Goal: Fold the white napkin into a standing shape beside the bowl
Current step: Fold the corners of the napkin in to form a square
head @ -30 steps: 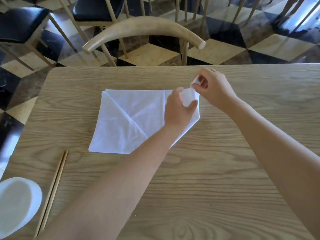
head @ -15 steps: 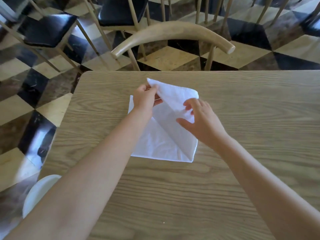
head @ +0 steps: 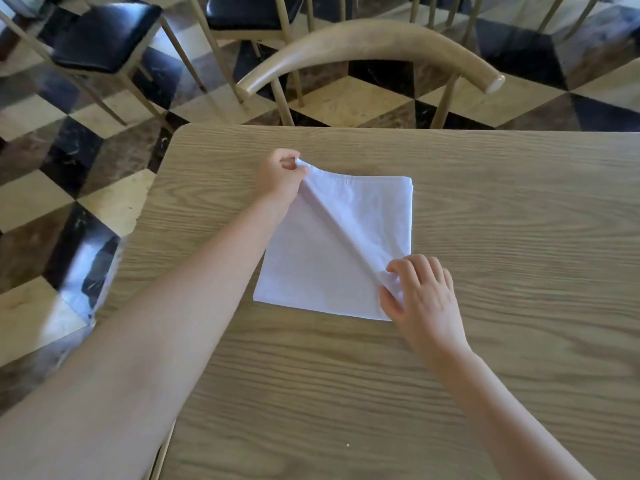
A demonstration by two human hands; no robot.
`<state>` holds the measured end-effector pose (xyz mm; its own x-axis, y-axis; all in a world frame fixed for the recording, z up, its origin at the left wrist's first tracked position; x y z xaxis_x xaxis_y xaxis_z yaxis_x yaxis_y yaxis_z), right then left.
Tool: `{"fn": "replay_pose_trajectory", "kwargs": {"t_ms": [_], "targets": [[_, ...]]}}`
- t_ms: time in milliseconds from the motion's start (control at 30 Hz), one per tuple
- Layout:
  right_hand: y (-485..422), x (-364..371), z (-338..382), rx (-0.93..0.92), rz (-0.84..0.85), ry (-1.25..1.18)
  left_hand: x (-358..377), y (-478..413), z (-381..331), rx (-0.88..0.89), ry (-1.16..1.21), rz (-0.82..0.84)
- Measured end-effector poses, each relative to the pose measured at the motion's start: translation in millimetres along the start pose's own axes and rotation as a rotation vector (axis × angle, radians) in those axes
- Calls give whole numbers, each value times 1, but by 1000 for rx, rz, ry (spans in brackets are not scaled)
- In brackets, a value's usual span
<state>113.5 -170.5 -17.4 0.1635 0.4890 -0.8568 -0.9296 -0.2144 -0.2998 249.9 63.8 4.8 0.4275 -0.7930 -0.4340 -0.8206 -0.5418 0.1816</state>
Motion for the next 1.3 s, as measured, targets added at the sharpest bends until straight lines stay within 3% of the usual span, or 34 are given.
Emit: {"fn": "replay_pose_trajectory", "kwargs": {"t_ms": [533, 933, 1033, 1100, 1200, 1300], "targets": [[23, -6, -3, 68, -52, -115, -17, -9, 22, 150, -215, -56], [32, -5, -3, 17, -80, -93, -15, -3, 18, 296, -372, -104], [31, -6, 0, 47, -85, -86, -6, 16, 11, 351, -570, -201], [22, -4, 2, 89, -80, -72, 18, 48, 5, 587, -621, -41], [4, 5, 7, 116, 83, 15, 60, 107, 12, 869, -710, 383], [1, 15, 6, 59, 269, 145, 70, 118, 25, 902, -825, 462]]}}
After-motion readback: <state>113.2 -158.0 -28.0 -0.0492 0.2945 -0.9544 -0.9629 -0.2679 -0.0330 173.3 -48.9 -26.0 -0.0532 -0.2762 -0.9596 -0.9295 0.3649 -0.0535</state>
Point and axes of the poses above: each hand's wrist, its own y-axis away from the middle knuckle, its own x-axis out of the palm, z = x × y, the point moved 2 cm from there along -y, towards the middle knuckle, and after that the axes turned 4 degrees about -z, right-handed, at the moved point
